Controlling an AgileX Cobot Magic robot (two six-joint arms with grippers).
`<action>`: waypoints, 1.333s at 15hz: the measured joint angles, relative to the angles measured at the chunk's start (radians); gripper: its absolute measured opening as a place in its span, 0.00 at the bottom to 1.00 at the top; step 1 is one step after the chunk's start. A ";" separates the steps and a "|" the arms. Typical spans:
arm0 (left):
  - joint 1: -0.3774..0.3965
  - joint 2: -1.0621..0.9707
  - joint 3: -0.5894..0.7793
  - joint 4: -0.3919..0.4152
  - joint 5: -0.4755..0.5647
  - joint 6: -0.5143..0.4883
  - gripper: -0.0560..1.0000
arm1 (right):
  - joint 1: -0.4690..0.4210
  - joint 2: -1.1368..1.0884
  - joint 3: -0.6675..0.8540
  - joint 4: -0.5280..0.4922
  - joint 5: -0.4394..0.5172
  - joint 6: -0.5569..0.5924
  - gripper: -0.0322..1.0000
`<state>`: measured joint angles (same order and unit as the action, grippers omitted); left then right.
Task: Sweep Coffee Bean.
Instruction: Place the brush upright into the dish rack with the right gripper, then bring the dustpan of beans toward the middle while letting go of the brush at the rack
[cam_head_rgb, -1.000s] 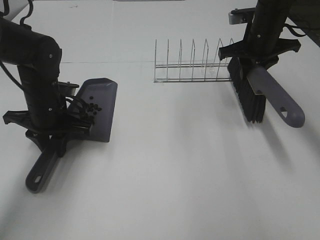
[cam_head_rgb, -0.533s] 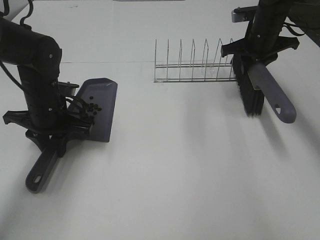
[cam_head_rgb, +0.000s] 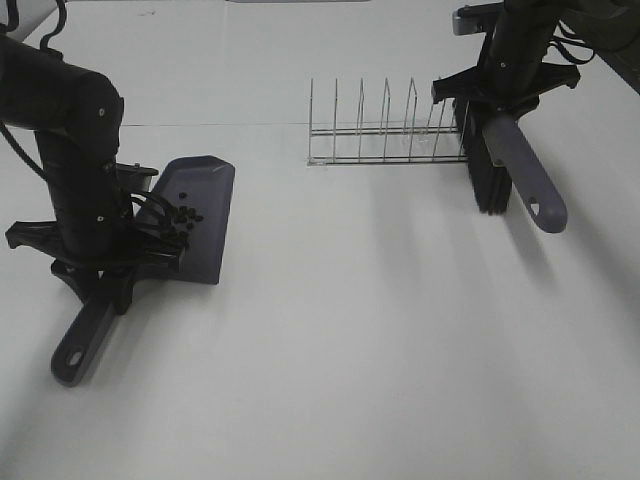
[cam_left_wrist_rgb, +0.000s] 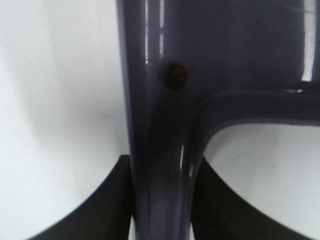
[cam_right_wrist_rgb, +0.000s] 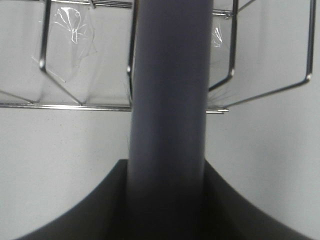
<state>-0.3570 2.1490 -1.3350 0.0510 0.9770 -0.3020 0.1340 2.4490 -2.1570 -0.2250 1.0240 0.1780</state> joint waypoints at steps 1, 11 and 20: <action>0.000 0.000 0.000 0.000 0.000 0.000 0.31 | 0.000 0.006 -0.010 -0.002 0.001 0.005 0.37; -0.005 0.000 -0.002 -0.041 0.000 0.000 0.31 | 0.000 -0.022 -0.019 -0.024 0.020 0.071 0.71; -0.076 0.001 -0.023 -0.088 -0.037 -0.005 0.35 | 0.000 -0.049 -0.019 -0.021 0.125 0.071 0.71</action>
<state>-0.4330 2.1500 -1.3580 -0.0370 0.9400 -0.3070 0.1340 2.4000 -2.1760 -0.2460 1.1490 0.2490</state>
